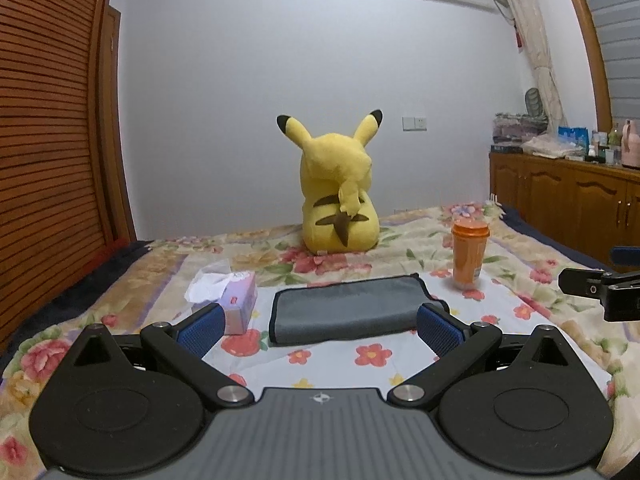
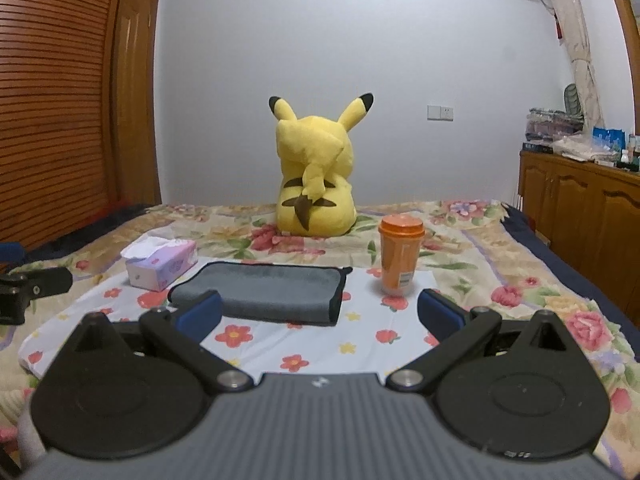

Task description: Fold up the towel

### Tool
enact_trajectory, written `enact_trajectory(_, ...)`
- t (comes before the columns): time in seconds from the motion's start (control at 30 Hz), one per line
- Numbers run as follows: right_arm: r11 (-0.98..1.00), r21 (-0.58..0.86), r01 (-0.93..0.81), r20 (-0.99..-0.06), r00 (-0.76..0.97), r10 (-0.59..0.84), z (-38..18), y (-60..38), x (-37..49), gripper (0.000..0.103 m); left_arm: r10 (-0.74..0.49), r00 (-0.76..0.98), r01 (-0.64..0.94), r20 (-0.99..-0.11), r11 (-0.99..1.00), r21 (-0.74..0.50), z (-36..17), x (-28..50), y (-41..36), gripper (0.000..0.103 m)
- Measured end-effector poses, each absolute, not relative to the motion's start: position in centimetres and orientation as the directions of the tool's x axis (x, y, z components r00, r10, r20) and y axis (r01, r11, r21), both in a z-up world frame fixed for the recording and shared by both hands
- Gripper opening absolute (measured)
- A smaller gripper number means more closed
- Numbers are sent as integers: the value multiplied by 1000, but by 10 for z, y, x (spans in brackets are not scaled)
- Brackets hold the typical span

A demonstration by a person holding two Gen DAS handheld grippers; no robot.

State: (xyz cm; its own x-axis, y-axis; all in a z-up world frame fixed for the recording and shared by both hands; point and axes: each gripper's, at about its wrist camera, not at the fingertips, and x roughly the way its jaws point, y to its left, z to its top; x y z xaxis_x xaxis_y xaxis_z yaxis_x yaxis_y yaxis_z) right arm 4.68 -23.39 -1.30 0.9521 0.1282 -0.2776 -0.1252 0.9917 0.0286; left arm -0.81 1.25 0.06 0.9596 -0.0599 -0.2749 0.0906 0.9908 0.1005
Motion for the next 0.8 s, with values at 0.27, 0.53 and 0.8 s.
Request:
enact_trajectory(0.27,994,28,-104,-214,971,108,-9,-238,41,103,-47,969,70,-242,994,88,5,-12,16,103)
enact_trajectory(0.53,995,27,-96,-218,971,100,-10,-239,43,103,-43,969,65,-242,994,87,5,-11,17,103)
enact_trajectory(0.8,995,25,-96,-220,970,99,-11,-238,42,103,-43,970,66,-241,994,86,5,-11,17,103)
